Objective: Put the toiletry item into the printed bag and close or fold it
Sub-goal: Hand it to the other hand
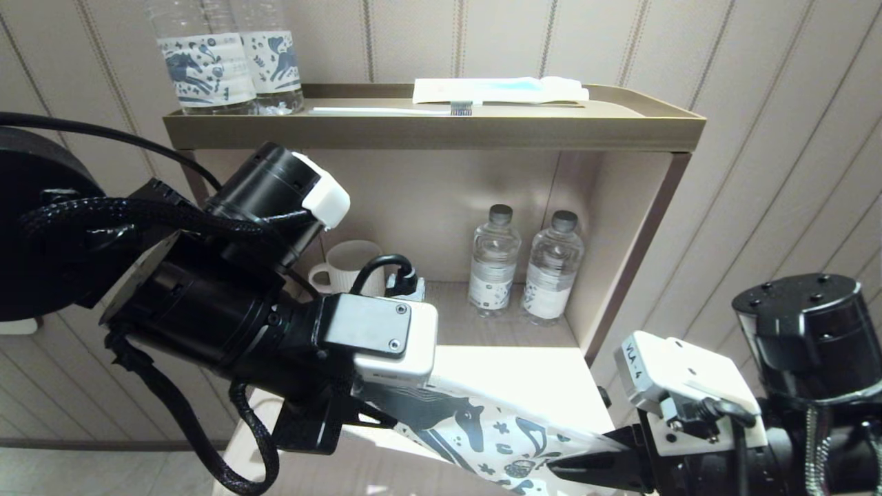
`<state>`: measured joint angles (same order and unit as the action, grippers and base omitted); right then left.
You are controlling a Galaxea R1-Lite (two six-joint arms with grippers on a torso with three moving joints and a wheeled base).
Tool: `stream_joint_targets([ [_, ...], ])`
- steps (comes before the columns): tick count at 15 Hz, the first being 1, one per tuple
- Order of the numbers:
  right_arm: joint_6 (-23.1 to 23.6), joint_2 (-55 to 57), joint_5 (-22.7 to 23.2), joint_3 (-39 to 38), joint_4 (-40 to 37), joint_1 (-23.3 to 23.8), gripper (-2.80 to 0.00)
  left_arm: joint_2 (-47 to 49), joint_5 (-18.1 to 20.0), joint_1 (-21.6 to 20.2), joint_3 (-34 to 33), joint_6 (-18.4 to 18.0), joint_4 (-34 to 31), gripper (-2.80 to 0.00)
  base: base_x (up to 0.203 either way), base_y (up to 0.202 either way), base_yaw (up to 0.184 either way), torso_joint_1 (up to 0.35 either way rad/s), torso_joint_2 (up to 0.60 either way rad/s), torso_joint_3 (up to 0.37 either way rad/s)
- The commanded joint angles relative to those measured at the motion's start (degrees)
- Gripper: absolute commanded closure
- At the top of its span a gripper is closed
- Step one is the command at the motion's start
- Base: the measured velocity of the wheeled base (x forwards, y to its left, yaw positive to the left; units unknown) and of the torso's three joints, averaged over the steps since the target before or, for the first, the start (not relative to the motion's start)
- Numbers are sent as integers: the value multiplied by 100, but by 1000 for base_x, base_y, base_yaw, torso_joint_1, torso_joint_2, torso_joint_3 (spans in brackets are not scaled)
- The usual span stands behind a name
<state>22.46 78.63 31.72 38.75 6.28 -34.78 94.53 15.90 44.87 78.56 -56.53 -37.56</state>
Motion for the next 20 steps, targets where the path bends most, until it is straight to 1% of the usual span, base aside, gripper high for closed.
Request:
stream_joint_targets([
  [1,13,-40,18,-8,-19,-2,0,-70,101,-50,56,-16,-62,-280,0,0,0,0,0,0],
  [2,-21,-76,18,1,-29,-2,0,-55,501,-180,147,87,-113,-280,0,0,0,0,0,0],
  [3,-22,-92,25,2,-56,-11,0,2,900,-285,329,311,-156,-280,0,0,0,0,0,0],
  [4,-22,-146,27,35,-209,-17,0,77,1109,-331,516,759,-158,-280,0,0,0,0,0,0],
  [5,-22,-171,58,102,-319,-40,0,117,1165,-344,723,1164,-154,-280,0,0,0,0,0,0],
  [6,-22,-173,102,153,-359,-46,0,135,1200,-353,908,1480,-152,-280,0,0,0,0,0,0],
  [7,-22,-157,121,183,-364,-46,0,146,1247,-381,1050,1711,-146,-280,0,0,0,0,0,0],
  [8,-22,-119,125,186,-364,-47,0,136,1346,-402,1124,2024,-143,-280,0,0,0,0,0,0],
  [9,-22,-87,132,210,-372,-101,0,102,1513,-407,1096,2305,-121,-280,0,0,0,0,0,0],
  [10,-29,-39,133,271,-378,-155,0,85,1609,-406,992,2396,-109,-280,0,0,0,0,0,0],
  [11,-33,25,133,378,-419,-185,0,64,1629,-408,851,2406,-88,-280,0,0,0,0,0,0],
  [12,-31,77,133,545,-588,-202,0,38,1638,-409,697,2413,72,-280,0,0,0,0,0,0],
  [14,-30,312,188,926,-949,-257,0,38,1666,-407,450,2498,673,-280,0,0,0,0,0,0],
  [16,-88,559,275,1125,-987,-444,0,59,1684,-400,298,2728,1138,-280,0,0,0,0,0,0],
  [17,-109,649,288,1190,-983,-512,0,48,1708,-400,292,2799,1227,-280,0,0,0,0,0,0],
  [19,-133,877,297,1358,-983,-537,0,32,1978,-394,318,2823,1260,-280,0,0,0,0,0,0],
  [20,-163,970,299,1419,-980,-538,0,33,2031,-391,309,2823,1251,-280,0,0,0,0,0,0],
])
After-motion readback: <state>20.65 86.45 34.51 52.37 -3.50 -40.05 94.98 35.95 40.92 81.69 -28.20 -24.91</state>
